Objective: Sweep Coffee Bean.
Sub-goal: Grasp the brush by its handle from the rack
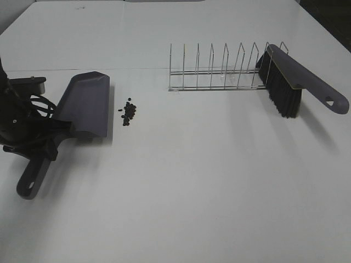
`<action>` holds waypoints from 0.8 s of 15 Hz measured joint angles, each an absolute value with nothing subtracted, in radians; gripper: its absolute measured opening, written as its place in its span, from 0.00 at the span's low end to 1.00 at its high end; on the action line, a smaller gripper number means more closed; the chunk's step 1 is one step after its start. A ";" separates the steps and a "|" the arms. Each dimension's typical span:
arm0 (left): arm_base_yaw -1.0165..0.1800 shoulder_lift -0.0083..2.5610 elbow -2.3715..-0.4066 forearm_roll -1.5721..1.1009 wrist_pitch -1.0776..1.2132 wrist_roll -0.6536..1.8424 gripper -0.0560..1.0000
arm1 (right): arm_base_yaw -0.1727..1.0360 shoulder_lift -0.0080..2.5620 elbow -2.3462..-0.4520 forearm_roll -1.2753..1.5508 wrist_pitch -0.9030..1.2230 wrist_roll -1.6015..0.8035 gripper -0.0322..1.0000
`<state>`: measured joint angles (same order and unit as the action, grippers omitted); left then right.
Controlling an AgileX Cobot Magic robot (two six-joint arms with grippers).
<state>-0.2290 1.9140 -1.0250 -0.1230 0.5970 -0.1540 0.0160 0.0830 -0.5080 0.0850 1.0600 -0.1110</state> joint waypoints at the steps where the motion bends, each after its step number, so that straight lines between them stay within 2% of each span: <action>1: -0.236 1.914 -1.025 -0.123 0.597 -0.154 0.30 | 0.016 0.133 -0.514 0.081 1.047 -0.110 0.67; 4: -0.238 1.914 -1.025 -0.122 0.597 -0.154 0.30 | 0.016 0.292 -0.526 0.084 0.897 -0.110 0.66; 8: -0.238 1.914 -1.025 -0.114 0.599 -0.154 0.30 | 0.016 0.630 -0.568 0.087 0.608 -0.110 0.66; 10: -0.238 1.914 -1.025 -0.109 0.602 -0.154 0.30 | 0.016 0.832 -0.658 0.087 0.535 -0.110 0.66; 12: -0.238 1.914 -1.025 -0.105 0.606 -0.154 0.30 | 0.016 1.134 -0.837 0.087 0.527 -0.110 0.66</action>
